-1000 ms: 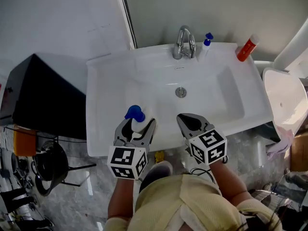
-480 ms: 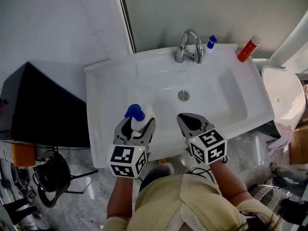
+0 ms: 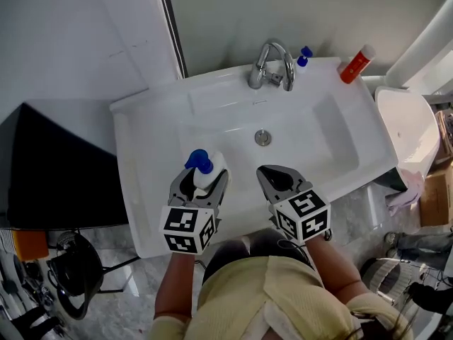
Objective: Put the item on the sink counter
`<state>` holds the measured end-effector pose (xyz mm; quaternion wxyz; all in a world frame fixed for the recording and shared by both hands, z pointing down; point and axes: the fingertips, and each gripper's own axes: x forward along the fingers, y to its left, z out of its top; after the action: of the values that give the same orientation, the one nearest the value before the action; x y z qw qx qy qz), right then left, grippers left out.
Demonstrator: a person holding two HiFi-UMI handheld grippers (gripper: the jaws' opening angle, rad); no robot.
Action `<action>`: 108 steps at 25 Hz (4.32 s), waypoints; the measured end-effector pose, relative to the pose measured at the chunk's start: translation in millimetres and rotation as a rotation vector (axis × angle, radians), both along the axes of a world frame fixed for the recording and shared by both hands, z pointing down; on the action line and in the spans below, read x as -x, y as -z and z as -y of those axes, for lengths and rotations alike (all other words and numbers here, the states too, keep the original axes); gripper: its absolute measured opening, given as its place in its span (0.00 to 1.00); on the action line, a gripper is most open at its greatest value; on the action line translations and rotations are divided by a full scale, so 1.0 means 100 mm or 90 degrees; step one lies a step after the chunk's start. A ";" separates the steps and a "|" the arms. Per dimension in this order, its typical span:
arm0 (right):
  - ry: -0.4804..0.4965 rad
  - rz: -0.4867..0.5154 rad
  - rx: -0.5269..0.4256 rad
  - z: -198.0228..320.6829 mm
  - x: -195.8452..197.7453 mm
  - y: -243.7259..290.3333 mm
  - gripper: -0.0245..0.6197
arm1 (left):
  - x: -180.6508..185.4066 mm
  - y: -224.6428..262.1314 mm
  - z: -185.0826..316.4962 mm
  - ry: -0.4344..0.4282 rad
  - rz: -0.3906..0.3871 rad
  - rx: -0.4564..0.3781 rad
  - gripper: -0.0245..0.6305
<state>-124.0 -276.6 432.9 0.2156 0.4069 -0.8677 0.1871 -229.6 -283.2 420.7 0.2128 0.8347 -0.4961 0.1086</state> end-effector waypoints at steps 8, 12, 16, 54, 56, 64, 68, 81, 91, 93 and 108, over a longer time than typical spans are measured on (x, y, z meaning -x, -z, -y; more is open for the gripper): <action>0.001 0.021 0.006 0.20 -0.13 -0.06 0.08 | -0.09 -0.13 0.20 0.018 0.010 -0.005 0.49; 0.026 0.017 0.005 0.35 -0.19 -0.06 0.08 | -0.13 -0.20 0.33 0.042 0.028 -0.025 0.49; 0.040 0.015 0.009 0.47 -0.22 -0.09 0.08 | -0.22 -0.31 0.44 0.046 0.042 -0.026 0.49; 0.067 0.007 0.098 0.94 -0.36 -0.58 0.08 | -0.36 -1.01 1.21 0.034 0.163 -0.080 0.49; 0.067 0.006 0.101 0.94 -0.38 -0.60 0.08 | -0.37 -1.03 1.22 0.029 0.178 -0.090 0.49; 0.067 0.006 0.110 0.94 -0.41 -0.63 0.08 | -0.34 -1.16 1.27 0.046 0.189 -0.103 0.49; 0.065 0.007 0.113 0.96 -0.41 -0.63 0.08 | -0.34 -1.18 1.27 0.045 0.190 -0.108 0.49; 0.068 0.010 0.118 0.93 -0.35 -0.64 0.08 | -0.32 -1.23 1.30 0.038 0.188 -0.129 0.49; 0.063 0.012 0.117 0.90 -0.37 -0.65 0.08 | -0.33 -1.25 1.29 0.042 0.195 -0.118 0.49; 0.062 0.013 0.116 0.89 -0.38 -0.65 0.08 | -0.33 -1.26 1.30 0.046 0.192 -0.110 0.49; 0.056 0.018 0.109 0.81 -0.44 -0.59 0.08 | -0.36 -1.19 1.25 0.055 0.182 -0.090 0.49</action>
<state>-79.6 -357.4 491.4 0.2456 0.3457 -0.8687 0.2561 -193.3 -407.8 540.1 0.0851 0.8014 -0.5634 0.1818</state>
